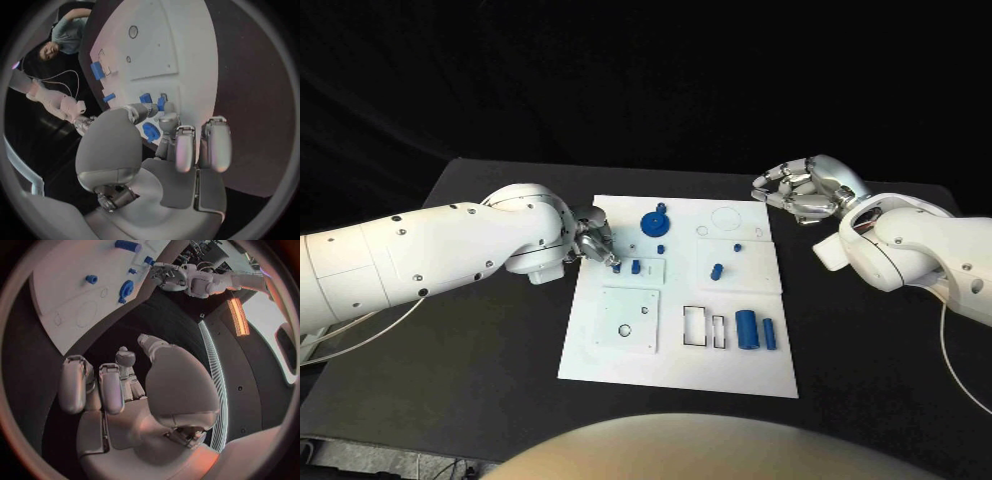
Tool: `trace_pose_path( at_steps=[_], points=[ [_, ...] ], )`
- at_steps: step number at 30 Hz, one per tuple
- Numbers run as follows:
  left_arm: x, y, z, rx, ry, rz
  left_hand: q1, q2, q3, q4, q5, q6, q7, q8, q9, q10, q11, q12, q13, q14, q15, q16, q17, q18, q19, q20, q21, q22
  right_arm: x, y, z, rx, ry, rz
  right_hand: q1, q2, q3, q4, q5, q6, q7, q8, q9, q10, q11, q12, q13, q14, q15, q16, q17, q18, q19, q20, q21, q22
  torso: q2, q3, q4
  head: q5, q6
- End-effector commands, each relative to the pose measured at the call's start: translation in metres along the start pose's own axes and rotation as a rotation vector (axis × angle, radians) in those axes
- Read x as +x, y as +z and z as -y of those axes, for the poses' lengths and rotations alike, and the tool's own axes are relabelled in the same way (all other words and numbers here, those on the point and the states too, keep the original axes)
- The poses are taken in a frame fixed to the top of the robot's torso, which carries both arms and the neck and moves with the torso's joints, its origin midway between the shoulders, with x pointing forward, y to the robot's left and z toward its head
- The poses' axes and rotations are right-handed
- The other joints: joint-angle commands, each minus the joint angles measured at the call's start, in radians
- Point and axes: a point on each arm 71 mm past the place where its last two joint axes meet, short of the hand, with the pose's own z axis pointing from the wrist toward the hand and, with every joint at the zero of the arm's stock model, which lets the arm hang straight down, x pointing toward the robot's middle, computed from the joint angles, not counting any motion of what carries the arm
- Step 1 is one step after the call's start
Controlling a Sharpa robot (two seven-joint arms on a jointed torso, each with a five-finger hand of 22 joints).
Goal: Assemble the parts on the task board
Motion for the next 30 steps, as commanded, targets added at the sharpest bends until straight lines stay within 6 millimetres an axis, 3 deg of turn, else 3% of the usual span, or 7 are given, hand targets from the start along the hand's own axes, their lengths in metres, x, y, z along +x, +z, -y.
trace_pose_path(
  at_steps=[1, 30],
  points=[
    [0.0047, 0.0002, 0.0002, -0.01, 0.043, -0.039, 0.0, 0.005, 0.172, -0.167, 0.005, 0.009, -0.007, 0.008, 0.016, 0.008, -0.001, 0.006, 0.003, 0.101, -0.004, 0.006, 0.253, -0.019, 0.008, 0.0, 0.005, 0.082, 0.0016, -0.0002, -0.0007, -0.01, -0.003, -0.016, -0.005, 0.005, 0.0, 0.007, 0.006, -0.006, 0.001, 0.005, -0.001, 0.006, -0.002, 0.004, -0.001, 0.041, -0.007, -0.007, -0.001, 0.011, -0.004, -0.006, -0.007, 0.1, 0.0, 0.0002, 0.0002, 0.001, -0.001],
    [0.0056, 0.0021, 0.0027, -0.011, 0.058, -0.046, -0.006, -0.002, 0.188, -0.174, 0.008, 0.012, -0.008, 0.017, 0.017, 0.014, -0.002, 0.014, 0.017, 0.101, -0.006, 0.006, 0.253, -0.02, 0.009, -0.002, 0.006, 0.084, 0.0016, -0.0005, -0.0005, -0.01, -0.003, -0.016, -0.005, 0.005, 0.0, 0.007, 0.006, -0.006, 0.001, 0.005, -0.001, 0.006, -0.002, 0.004, -0.001, 0.041, -0.007, -0.007, -0.001, 0.011, -0.004, -0.006, -0.007, 0.1, 0.0, 0.0009, 0.0, 0.001, -0.002]
  ],
)
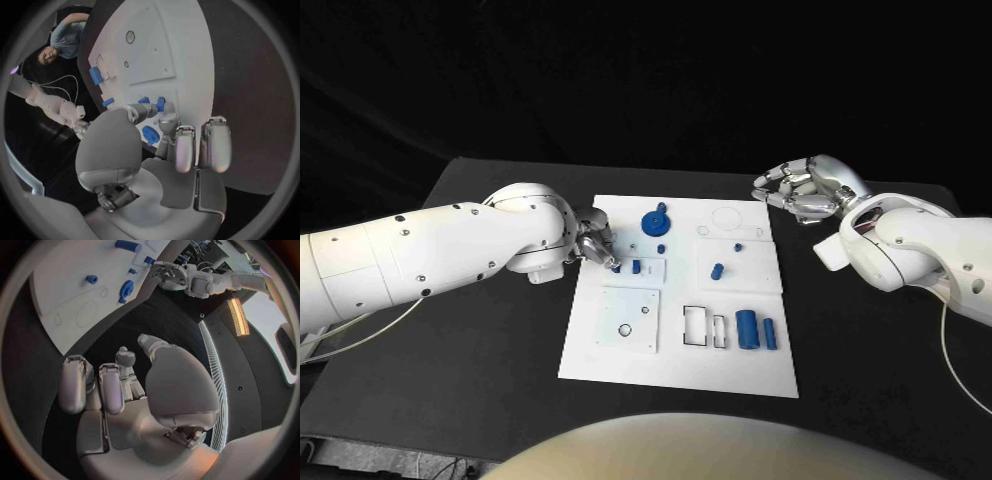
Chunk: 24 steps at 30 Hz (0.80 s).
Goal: Assemble the parts on the task board
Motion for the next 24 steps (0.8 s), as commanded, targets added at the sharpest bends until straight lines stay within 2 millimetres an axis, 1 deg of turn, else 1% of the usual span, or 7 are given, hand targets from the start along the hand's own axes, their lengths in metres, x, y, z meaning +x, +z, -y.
trace_pose_path(
  at_steps=[1, 10, 11, 19, 22, 23, 24],
  points=[
    [0.0045, 0.0012, 0.0017, -0.004, 0.018, -0.035, -0.008, -0.001, 0.185, -0.175, 0.005, 0.009, -0.006, 0.004, 0.0, 0.011, 0.0, 0.009, 0.008, 0.101, -0.006, 0.006, 0.253, -0.02, 0.006, 0.002, 0.007, 0.085, 0.0017, -0.0002, -0.0009, -0.011, -0.003, -0.016, -0.005, 0.005, 0.0, 0.007, 0.006, -0.006, 0.001, 0.005, -0.001, 0.006, -0.002, 0.004, -0.001, 0.041, -0.007, -0.007, -0.001, 0.011, -0.004, -0.006, -0.007, 0.1, 0.0, 0.0008, -0.0007, 0.0, -0.001],
    [0.0059, 0.0033, 0.0044, -0.004, 0.03, -0.056, -0.053, -0.015, 0.167, -0.162, -0.001, 0.021, -0.018, 0.026, 0.001, 0.043, -0.008, 0.039, 0.061, 0.101, -0.01, 0.007, 0.254, -0.021, 0.008, 0.002, 0.009, 0.089, 0.0014, -0.0004, -0.0006, -0.01, -0.004, -0.015, -0.005, 0.005, 0.0, 0.007, 0.006, -0.006, 0.001, 0.005, -0.001, 0.006, -0.002, 0.004, -0.001, 0.041, -0.007, -0.007, -0.001, 0.011, -0.004, -0.006, -0.007, 0.1, 0.0, 0.0007, -0.001, -0.003, -0.004],
    [0.0058, 0.0035, 0.0044, -0.005, 0.03, -0.057, -0.056, -0.016, 0.166, -0.161, -0.001, 0.021, -0.019, 0.027, 0.001, 0.044, -0.008, 0.039, 0.062, 0.101, -0.011, 0.006, 0.253, -0.021, 0.007, 0.001, 0.009, 0.089, 0.0014, -0.0003, -0.0006, -0.01, -0.004, -0.015, -0.005, 0.005, -0.003, 0.011, 0.008, -0.007, 0.001, 0.01, -0.002, 0.003, -0.003, 0.003, -0.005, 0.041, -0.007, -0.008, -0.002, 0.011, -0.005, -0.006, -0.01, 0.099, 0.0, 0.0008, -0.0013, -0.003, -0.004],
    [0.0042, 0.0052, 0.0036, -0.013, 0.027, -0.045, -0.083, -0.02, 0.138, -0.146, -0.006, 0.021, -0.028, 0.035, -0.002, 0.049, -0.015, 0.04, 0.066, 0.101, -0.016, 0.006, 0.253, -0.021, 0.006, -0.001, 0.007, 0.087, 0.0013, -0.0001, -0.0005, -0.011, -0.003, -0.014, -0.009, 0.004, -0.005, 0.015, 0.007, -0.008, 0.001, 0.011, -0.003, 0.003, -0.002, 0.003, -0.005, 0.041, -0.007, -0.009, -0.002, 0.011, -0.005, -0.006, -0.011, 0.099, 0.0, 0.0002, -0.0004, -0.005, -0.003],
    [0.0032, 0.0058, 0.0024, -0.018, 0.023, -0.039, -0.107, -0.022, 0.109, -0.123, -0.01, 0.021, -0.033, 0.037, -0.008, 0.049, -0.018, 0.038, 0.065, 0.101, -0.018, 0.006, 0.253, -0.021, 0.007, -0.004, 0.006, 0.088, 0.0013, 0.0, -0.0005, -0.011, -0.003, -0.014, -0.013, 0.005, -0.007, 0.019, 0.007, -0.009, 0.001, 0.012, -0.003, 0.003, -0.002, 0.004, -0.006, 0.041, -0.007, -0.009, -0.002, 0.011, -0.005, -0.006, -0.011, 0.099, 0.0, -0.0001, -0.0004, -0.006, -0.002],
    [0.0029, 0.006, 0.0019, -0.02, 0.021, -0.038, -0.13, -0.023, 0.076, -0.1, -0.013, 0.026, -0.036, 0.036, -0.014, 0.049, -0.019, 0.038, 0.066, 0.101, -0.02, 0.006, 0.253, -0.021, 0.006, -0.005, 0.005, 0.087, 0.0013, -0.0001, -0.0005, -0.011, -0.002, -0.014, -0.015, 0.005, -0.008, 0.021, 0.007, -0.009, 0.001, 0.013, -0.003, 0.003, -0.002, 0.004, -0.006, 0.041, -0.007, -0.01, -0.003, 0.011, -0.005, -0.006, -0.012, 0.099, 0.0, -0.0001, -0.0001, -0.006, -0.002],
    [0.0027, 0.0061, 0.0015, -0.022, 0.021, -0.037, -0.14, -0.022, 0.061, -0.089, -0.013, 0.028, -0.035, 0.036, -0.017, 0.049, -0.02, 0.039, 0.067, 0.101, -0.02, 0.006, 0.253, -0.021, 0.006, -0.005, 0.005, 0.087, 0.0012, -0.0001, -0.0004, -0.011, -0.002, -0.014, -0.015, 0.005, -0.008, 0.021, 0.007, -0.009, 0.001, 0.013, -0.003, 0.003, -0.002, 0.004, -0.006, 0.041, -0.007, -0.01, -0.003, 0.011, -0.005, -0.006, -0.012, 0.099, 0.0, -0.0001, -0.0001, -0.006, -0.002]
  ],
)
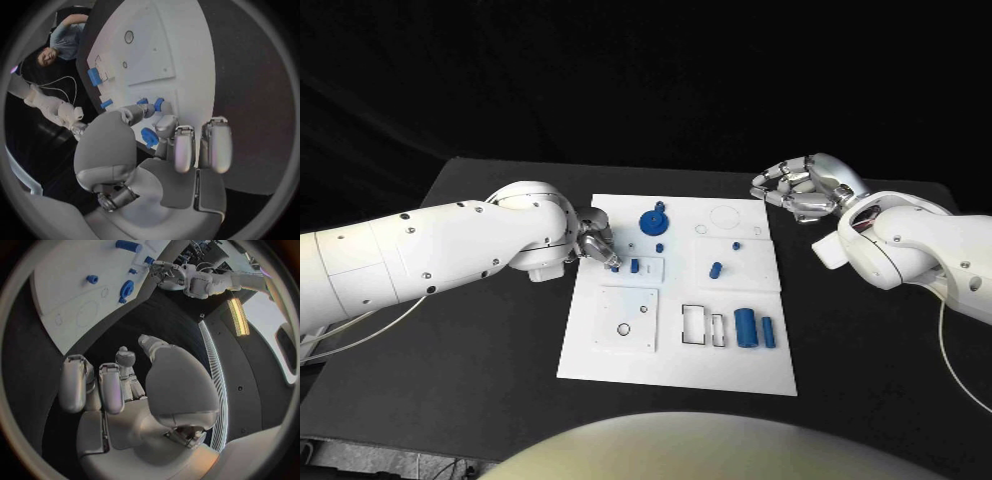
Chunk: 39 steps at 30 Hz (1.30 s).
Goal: Assemble the parts on the task board
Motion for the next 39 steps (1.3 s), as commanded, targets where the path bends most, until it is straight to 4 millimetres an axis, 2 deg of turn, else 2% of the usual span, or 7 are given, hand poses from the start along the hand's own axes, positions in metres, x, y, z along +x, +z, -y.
trace_pose_path(
  at_steps=[1, 7, 10, 13, 27, 38, 39],
  points=[
    [0.002, 0.001, -0.001, -0.01, 0.006, -0.016, -0.025, 0.0, 0.01, -0.024, -0.003, 0.005, -0.004, 0.0, -0.008, -0.001, -0.001, 0.001, 0.001, 0.102, -0.007, 0.006, 0.253, -0.005, 0.004, -0.003, 0.0, 0.087, 0.001, 0.0, -0.001, -0.011, -0.002, -0.014, -0.011, 0.0, -0.001, 0.008, 0.003, -0.01, 0.001, 0.005, -0.001, 0.003, -0.002, 0.004, -0.001, 0.041, -0.007, -0.003, -0.001, 0.011, -0.001, -0.002, -0.004, 0.098, 0.0, -0.0001, 0.001, -0.001, 0.002],
    [0.0, 0.002, -0.005, -0.023, -0.002, -0.007, -0.048, 0.003, -0.121, 0.049, 0.001, 0.015, -0.004, -0.009, -0.038, -0.007, -0.001, -0.001, 0.005, 0.102, -0.008, 0.006, 0.253, -0.005, 0.005, -0.005, -0.003, 0.086, 0.001, 0.0, -0.001, -0.013, -0.001, -0.014, -0.021, 0.0, -0.007, 0.019, 0.004, -0.012, 0.001, 0.008, -0.002, 0.002, -0.002, 0.003, -0.003, 0.041, -0.007, -0.004, -0.001, 0.012, -0.001, -0.002, -0.006, 0.098, -0.001, -0.0005, 0.0006, -0.001, 0.003],
    [-0.001, 0.002, -0.007, -0.027, -0.005, -0.003, -0.044, 0.006, -0.163, 0.073, 0.003, 0.018, -0.003, -0.01, -0.048, -0.007, 0.0, -0.002, 0.007, 0.102, -0.008, 0.006, 0.253, -0.005, 0.005, -0.005, -0.003, 0.086, 0.001, 0.0, -0.001, -0.014, -0.001, -0.014, -0.033, -0.003, -0.018, 0.03, 0.035, -0.015, 0.0, 0.014, -0.004, 0.001, -0.003, 0.005, -0.005, 0.041, -0.008, -0.005, -0.001, 0.012, -0.001, -0.002, -0.008, 0.098, -0.001, -0.0007, 0.0007, -0.001, 0.003],
    [-0.001, 0.002, -0.008, -0.03, -0.006, 0.001, -0.04, 0.008, -0.184, 0.087, 0.004, 0.019, -0.003, -0.01, -0.052, -0.007, 0.0, -0.002, 0.008, 0.102, -0.008, 0.006, 0.253, -0.005, 0.006, -0.005, -0.003, 0.087, 0.001, 0.0, 0.0, -0.013, -0.001, -0.013, -0.041, -0.006, -0.028, 0.034, 0.09, -0.018, -0.001, 0.019, -0.005, 0.001, -0.004, 0.007, -0.006, 0.041, -0.008, -0.005, 0.0, 0.012, -0.001, -0.003, -0.01, 0.098, 0.0, -0.0012, 0.0006, -0.002, 0.004],
    [-0.008, -0.003, -0.011, 0.003, -0.06, 0.064, -0.037, 0.02, -0.281, 0.136, 0.006, 0.02, -0.001, -0.008, -0.07, -0.009, 0.002, -0.006, 0.004, 0.102, -0.007, 0.006, 0.253, -0.005, 0.007, -0.005, -0.004, 0.087, 0.001, -0.001, 0.0, -0.011, -0.001, -0.011, -0.04, -0.005, -0.029, 0.033, 0.097, -0.019, -0.001, 0.02, -0.005, 0.0, -0.003, 0.006, -0.008, 0.041, -0.008, -0.006, 0.0, 0.012, -0.001, -0.003, -0.011, 0.098, 0.0, -0.0001, -0.0005, -0.002, 0.007],
    [-0.024, -0.011, -0.003, 0.184, -0.211, 0.267, -0.043, 0.035, -0.443, 0.138, 0.012, -0.033, 0.024, -0.038, -0.104, -0.091, 0.023, -0.095, -0.136, 0.102, 0.011, 0.005, 0.251, 0.006, -0.025, 0.005, -0.04, 0.042, 0.001, -0.001, 0.001, -0.01, -0.001, -0.011, -0.04, -0.005, -0.03, 0.033, 0.099, -0.02, -0.001, 0.02, -0.005, 0.0, -0.003, 0.007, -0.008, 0.041, -0.008, -0.006, 0.0, 0.012, -0.002, -0.004, -0.012, 0.097, -0.001, 0.0002, -0.0002, -0.005, 0.013],
    [-0.025, -0.011, -0.003, 0.196, -0.219, 0.276, -0.032, 0.041, -0.501, 0.132, 0.014, -0.043, 0.032, -0.044, -0.114, -0.131, 0.029, -0.138, -0.201, 0.101, 0.016, 0.005, 0.251, 0.011, -0.039, 0.01, -0.055, 0.023, 0.001, -0.001, 0.001, -0.009, -0.001, -0.011, -0.04, -0.005, -0.03, 0.033, 0.099, -0.02, -0.001, 0.02, -0.005, 0.0, -0.003, 0.007, -0.008, 0.041, -0.008, -0.006, 0.0, 0.012, -0.002, -0.004, -0.012, 0.097, -0.001, 0.0003, -0.0003, -0.005, 0.014]
  ],
)
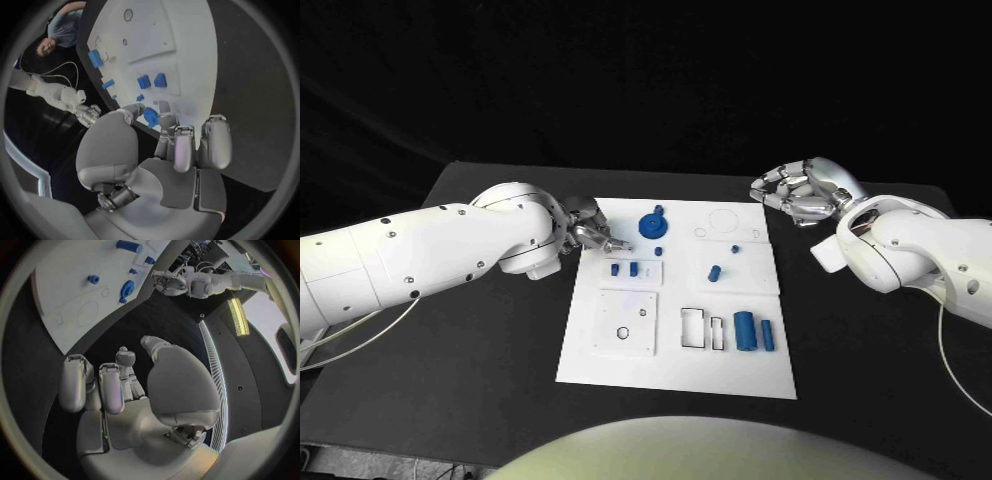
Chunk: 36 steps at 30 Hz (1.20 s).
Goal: Assemble the parts on the task board
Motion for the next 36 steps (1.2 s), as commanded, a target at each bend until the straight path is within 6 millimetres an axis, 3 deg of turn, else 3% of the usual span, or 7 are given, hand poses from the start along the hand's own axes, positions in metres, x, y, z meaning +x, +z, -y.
trace_pose_path(
  at_steps=[1, 5, 9, 10, 14, 23, 36],
  points=[
    [-0.008, -0.002, 0.01, 0.13, -0.103, 0.103, 0.021, 0.022, -0.103, 0.0, 0.007, -0.034, 0.014, -0.022, -0.022, -0.092, 0.014, -0.095, -0.143, 0.102, 0.017, 0.004, 0.249, 0.014, -0.03, 0.009, -0.033, 0.009, 0.001, 0.0, -0.001, -0.011, -0.002, -0.012, -0.009, 0.003, -0.004, 0.002, 0.003, -0.006, 0.0, 0.005, -0.001, 0.0, -0.003, 0.007, -0.001, 0.041, -0.008, -0.006, 0.001, 0.012, -0.002, -0.004, -0.004, 0.098, 0.0, 0.0002, -0.0003, -0.001, 0.003],
    [-0.012, -0.003, 0.014, 0.204, -0.106, 0.154, 0.089, 0.034, -0.141, -0.001, 0.007, -0.099, 0.049, -0.061, -0.057, -0.188, 0.047, -0.184, -0.239, 0.089, 0.046, -0.014, 0.213, 0.04, -0.113, 0.03, -0.122, -0.101, 0.001, 0.0, 0.0, -0.01, -0.002, -0.012, -0.008, 0.004, -0.004, 0.002, 0.005, -0.007, 0.0, 0.005, -0.002, 0.0, -0.003, 0.007, 0.0, 0.042, -0.008, -0.005, 0.002, 0.012, -0.001, -0.004, -0.003, 0.099, 0.001, 0.0004, 0.0003, -0.003, 0.005],
    [-0.013, -0.004, 0.024, 0.314, -0.053, 0.205, 0.269, 0.022, -0.076, -0.006, 0.007, -0.144, 0.08, -0.103, -0.115, -0.311, 0.08, -0.306, -0.323, 0.029, 0.079, -0.076, 0.103, 0.095, -0.301, 0.065, -0.336, -0.339, 0.001, 0.0, -0.001, -0.011, -0.002, -0.012, -0.007, 0.005, -0.004, 0.001, 0.007, -0.007, 0.0, 0.006, -0.002, 0.0, -0.004, 0.007, -0.001, 0.041, -0.008, -0.006, 0.0, 0.012, -0.002, -0.004, -0.004, 0.098, 0.001, 0.0, 0.0006, -0.006, 0.009],
    [-0.012, -0.004, 0.028, 0.351, -0.025, 0.22, 0.322, 0.007, -0.034, -0.006, 0.004, -0.152, 0.084, -0.119, -0.137, -0.338, 0.087, -0.35, -0.358, -0.166, 0.083, -0.303, -0.228, 0.108, -0.348, 0.07, -0.395, -0.396, 0.001, 0.0, -0.001, -0.012, -0.002, -0.012, -0.007, 0.005, -0.004, 0.001, 0.007, -0.007, 0.0, 0.006, -0.002, 0.0, -0.004, 0.007, -0.001, 0.041, -0.008, -0.006, 0.0, 0.012, -0.002, -0.004, -0.004, 0.098, 0.001, -0.0002, 0.0007, -0.006, 0.011],
    [-0.004, -0.003, 0.04, 0.469, 0.092, 0.251, 0.424, -0.04, 0.06, -0.014, -0.003, -0.151, 0.085, -0.164, -0.205, -0.372, 0.093, -0.438, -0.447, -0.314, 0.093, -0.482, -0.467, 0.129, -0.461, 0.083, -0.53, -0.517, 0.002, 0.0, -0.001, -0.013, -0.002, -0.012, -0.003, 0.007, -0.003, -0.001, 0.01, -0.007, 0.0, 0.007, -0.002, -0.001, -0.004, 0.006, -0.002, 0.041, -0.009, -0.006, 0.001, 0.012, -0.001, -0.004, -0.004, 0.098, 0.001, -0.0015, 0.0007, -0.009, 0.016],
    [0.018, 0.011, 0.056, 0.568, 0.325, 0.224, 0.456, -0.054, 0.06, -0.045, -0.005, -0.126, 0.066, -0.213, -0.264, -0.397, 0.112, -0.517, -0.528, -0.361, 0.106, -0.506, -0.546, 0.128, -0.478, 0.095, -0.538, -0.513, 0.003, 0.0, -0.002, -0.018, -0.002, -0.015, 0.0, 0.009, -0.002, -0.003, 0.012, -0.007, 0.0, 0.008, -0.002, -0.001, -0.004, 0.007, -0.002, 0.041, -0.009, -0.006, 0.001, 0.012, -0.002, -0.004, -0.005, 0.098, 0.002, -0.0017, -0.0012, -0.011, 0.022],
    [0.031, 0.027, 0.062, 0.529, 0.444, 0.134, 0.467, -0.05, 0.048, -0.067, 0.0, -0.083, 0.068, -0.255, -0.307, -0.397, 0.116, -0.563, -0.585, -0.315, 0.109, -0.418, -0.519, 0.126, -0.457, 0.099, -0.494, -0.47, 0.004, -0.001, -0.002, -0.019, -0.002, -0.016, 0.0, 0.009, -0.002, -0.003, 0.012, -0.007, 0.0, 0.008, -0.002, -0.001, -0.004, 0.007, -0.002, 0.041, -0.009, -0.006, 0.001, 0.012, -0.002, -0.004, -0.005, 0.098, 0.002, -0.0004, -0.0002, -0.017, 0.025]
  ],
)
